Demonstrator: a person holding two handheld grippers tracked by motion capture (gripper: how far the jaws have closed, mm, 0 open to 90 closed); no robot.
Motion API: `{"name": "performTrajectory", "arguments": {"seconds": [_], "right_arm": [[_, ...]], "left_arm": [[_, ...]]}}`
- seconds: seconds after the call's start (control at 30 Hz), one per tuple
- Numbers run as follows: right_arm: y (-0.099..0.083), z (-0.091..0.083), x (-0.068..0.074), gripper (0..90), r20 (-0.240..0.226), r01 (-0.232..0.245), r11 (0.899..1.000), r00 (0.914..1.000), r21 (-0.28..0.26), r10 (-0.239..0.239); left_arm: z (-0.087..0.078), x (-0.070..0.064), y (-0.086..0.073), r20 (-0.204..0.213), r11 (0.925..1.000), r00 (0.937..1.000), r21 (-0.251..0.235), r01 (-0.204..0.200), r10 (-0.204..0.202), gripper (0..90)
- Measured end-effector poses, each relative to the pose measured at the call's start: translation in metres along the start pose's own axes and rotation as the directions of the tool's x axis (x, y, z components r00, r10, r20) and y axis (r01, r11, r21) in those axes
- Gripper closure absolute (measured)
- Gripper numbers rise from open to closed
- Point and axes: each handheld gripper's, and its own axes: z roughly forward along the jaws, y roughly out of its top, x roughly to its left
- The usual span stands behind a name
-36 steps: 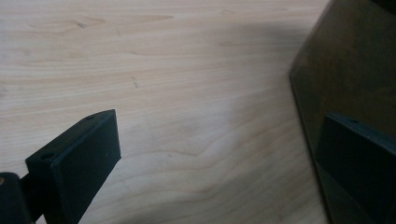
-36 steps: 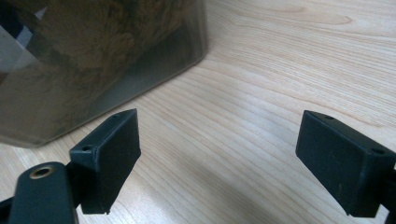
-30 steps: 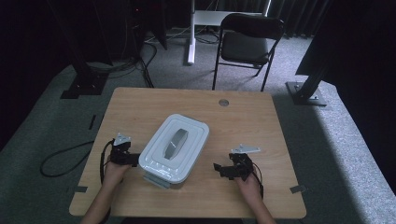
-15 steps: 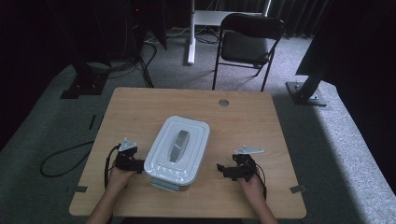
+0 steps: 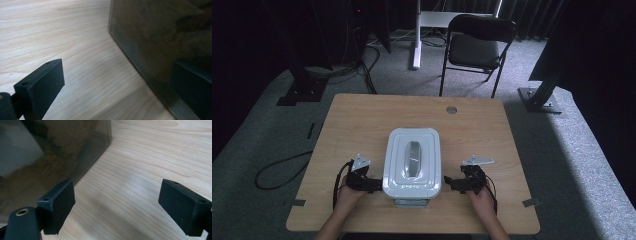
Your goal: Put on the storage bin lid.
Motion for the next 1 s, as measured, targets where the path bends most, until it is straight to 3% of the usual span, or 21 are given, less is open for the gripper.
{"name": "performTrajectory", "arguments": {"seconds": [0.1,0.27,0.5,0.6,0.77,0.9,0.97,1.0], "right_arm": [[-0.001,-0.001,-0.001,13.0,0.002,-0.003,1.0,1.0,-0.002,0.003],[-0.001,-0.004,-0.004,13.0,0.005,-0.006,1.0,1.0,-0.016,0.006],[-0.007,-0.009,-0.005,12.7,0.07,0.035,0.998,0.9971,-0.047,-0.032],[-0.009,-0.009,-0.009,12.7,0.095,0.03,0.998,0.9952,-0.05,-0.025],[-0.014,-0.011,-0.02,12.1,0.137,0.027,0.998,0.9903,-0.06,-0.019],[-0.019,-0.014,-0.029,12.1,0.183,0.03,0.997,0.9829,-0.065,-0.018],[-0.021,-0.015,-0.034,12.1,0.23,0.039,0.997,0.973,-0.06,-0.025],[-0.023,-0.017,-0.037,12.1,0.23,0.028,0.998,0.9732,-0.065,-0.012]], "left_arm": [[0.002,-0.004,-0.001,0.01,1.0,0.9999,-0.004,0.007,-0.007,1.4],[0.003,-0.008,-0.001,0.018,0.9999,0.9997,-0.007,-0.015,0.015,1.4],[0.001,-0.007,-0.005,0.005,0.9988,0.9989,-0.013,-0.046,0.046,1.4],[-0.001,-0.003,-0.009,-0.009,0.9982,0.9984,-0.024,-0.055,0.055,1.4],[-0.009,0.005,-0.015,-0.034,0.9965,0.9984,-0.068,-0.048,0.046,1.4],[-0.014,0.014,-0.019,-0.055,0.9972,0.9983,-0.071,-0.025,0.021,1.4],[-0.016,0.019,-0.022,-0.064,0.9976,0.9979,-0.069,-0.011,0.007,1.4],[-0.017,0.02,-0.023,-0.061,0.9972,0.9981,-0.075,0.002,-0.007,1.4]]}}
